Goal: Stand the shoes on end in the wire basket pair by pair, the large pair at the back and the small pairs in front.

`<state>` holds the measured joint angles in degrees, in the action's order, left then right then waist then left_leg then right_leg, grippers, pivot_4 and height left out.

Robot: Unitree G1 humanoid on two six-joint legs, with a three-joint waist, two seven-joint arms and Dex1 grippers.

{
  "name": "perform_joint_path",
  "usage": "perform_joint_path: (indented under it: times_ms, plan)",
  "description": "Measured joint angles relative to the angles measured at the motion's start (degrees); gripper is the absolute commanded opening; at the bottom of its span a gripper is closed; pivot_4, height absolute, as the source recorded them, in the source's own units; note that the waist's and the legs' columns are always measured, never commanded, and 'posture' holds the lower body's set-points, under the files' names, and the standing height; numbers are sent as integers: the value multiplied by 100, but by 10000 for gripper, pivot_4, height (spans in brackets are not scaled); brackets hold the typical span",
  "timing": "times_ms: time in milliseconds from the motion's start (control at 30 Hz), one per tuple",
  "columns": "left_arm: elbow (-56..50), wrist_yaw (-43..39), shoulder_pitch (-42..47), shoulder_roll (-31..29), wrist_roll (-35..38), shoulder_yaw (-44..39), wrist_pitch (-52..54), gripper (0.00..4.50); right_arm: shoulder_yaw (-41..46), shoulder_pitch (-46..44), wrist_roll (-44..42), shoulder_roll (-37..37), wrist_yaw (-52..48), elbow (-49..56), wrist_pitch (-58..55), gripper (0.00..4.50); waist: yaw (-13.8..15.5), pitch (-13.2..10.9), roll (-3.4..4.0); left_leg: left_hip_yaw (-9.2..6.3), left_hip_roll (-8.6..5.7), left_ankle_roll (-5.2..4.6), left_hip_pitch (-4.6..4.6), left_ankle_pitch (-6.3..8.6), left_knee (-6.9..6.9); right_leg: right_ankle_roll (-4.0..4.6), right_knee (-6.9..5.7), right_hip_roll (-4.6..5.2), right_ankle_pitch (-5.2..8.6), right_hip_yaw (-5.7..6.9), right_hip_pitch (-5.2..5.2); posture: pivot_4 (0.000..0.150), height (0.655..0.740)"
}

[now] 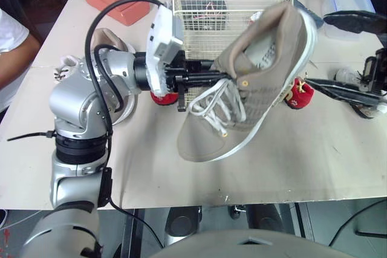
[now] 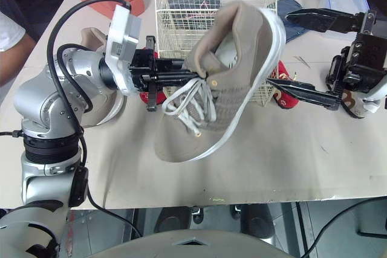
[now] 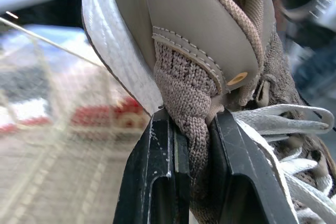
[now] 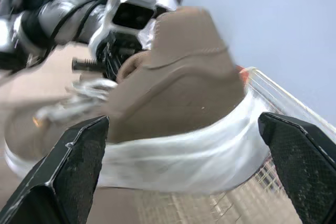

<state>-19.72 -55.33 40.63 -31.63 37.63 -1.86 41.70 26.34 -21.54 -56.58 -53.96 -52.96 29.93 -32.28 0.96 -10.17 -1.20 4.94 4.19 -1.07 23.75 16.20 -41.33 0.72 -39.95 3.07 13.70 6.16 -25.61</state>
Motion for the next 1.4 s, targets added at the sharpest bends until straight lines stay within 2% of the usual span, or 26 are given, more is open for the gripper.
perform_joint_path:
  times_ms: [67,133,200,233,400,500,667,767,800,833,933,1067,1233,1267,1300,1400]
  plan:
    - [20,605,7,338,-337,6,-306,2041,-2,-22,-267,251,692,207,-181,44863,-8,0,0,4,-1,0,-3,0,0,-1,-2,-1,-1,-5,0,1500,6860]
    - [51,877,29,482,-501,13,-460,2041,-86,-65,-372,333,1003,323,-257,44863,-12,0,0,4,-3,0,-1,0,1,-1,-2,-2,-1,-6,-2,1500,6860]
    - [146,1343,92,765,-913,45,-873,2041,-383,-383,-405,594,1688,536,-340,44863,-12,0,0,6,-4,1,-1,-1,1,0,-2,-5,-1,-8,-4,1500,6860]
    - [294,1732,181,1058,-1331,175,-1339,2041,-767,-716,-160,942,2203,599,-324,44863,-8,1,-2,7,-6,1,0,-1,1,0,-1,-6,-1,-8,-4,1500,6860]
    - [566,2500,230,1626,-2125,447,-2116,2041,-1589,-1081,867,1538,2850,378,-97,44863,9,1,-2,8,-7,0,8,0,1,-1,5,-2,-2,-4,-4,1500,6860]
    - [609,2699,229,1741,-2473,652,-2389,2041,-1878,-1278,1448,1913,3229,122,15,44863,3,1,-2,10,-6,0,8,0,2,-1,5,0,-2,-3,-7,1500,6860]
    - [613,2764,149,1812,-2633,707,-2588,2041,-2073,-1416,1965,2355,3626,-122,125,44863,-6,2,-1,9,-4,0,5,-1,1,-1,-1,0,-2,-1,-6,1500,6860]
    - [611,2761,109,1789,-2636,689,-2620,2041,-2082,-1451,2118,2485,3739,-209,124,37386,-7,2,-1,8,-5,0,6,-1,1,-1,0,0,-2,0,-6,1500,6860]
    - [610,2758,108,1783,-2636,688,-2621,2041,-2083,-1485,2141,2524,3761,-223,124,30816,-11,2,-1,8,-5,0,6,0,2,-1,0,-1,-2,0,-6,1500,6860]
    - [610,2757,108,1782,-2636,688,-2621,2041,-2083,-1503,2143,2530,3770,-229,124,29481,-11,2,-1,8,-5,0,6,0,2,-1,0,-1,-2,0,-6,1500,6860]
    - [588,2757,94,1772,-2631,686,-2609,2041,-2083,-1592,2212,2569,3788,-234,113,16102,-10,2,-1,7,-5,0,7,-1,2,-1,1,-1,-2,1,-6,1500,6860]
    - [472,2746,-2,1753,-2585,654,-2552,2041,-2088,-1612,2254,2585,3807,-231,48,447,-13,2,-1,7,-4,0,7,0,2,-1,2,-1,-2,1,-6,1500,6860]
    - [380,2676,-43,1708,-2428,613,-2381,2041,-2087,-1652,2231,2626,3808,-217,-47,447,-14,2,0,6,-4,0,7,0,2,-1,1,-1,-2,1,-6,1500,6860]
    - [336,2661,-45,1689,-2366,582,-2294,12011,-2086,-1658,2214,2635,3811,-203,-77,0,-14,2,0,6,-4,0,7,0,2,-1,2,-1,-2,2,-6,1500,6860]
    - [281,2620,-46,1646,-2245,529,-2165,14202,-2081,-1690,2177,2662,3829,-196,-130,0,-16,2,0,5,-3,0,7,0,2,-1,2,-1,-2,2,-6,1500,6860]
    - [121,2450,-48,1513,-1945,455,-1800,26402,-2010,-1757,2060,2766,3875,-197,-245,0,-18,2,0,5,-3,0,7,0,3,-1,1,-2,-2,2,-7,1500,6860]
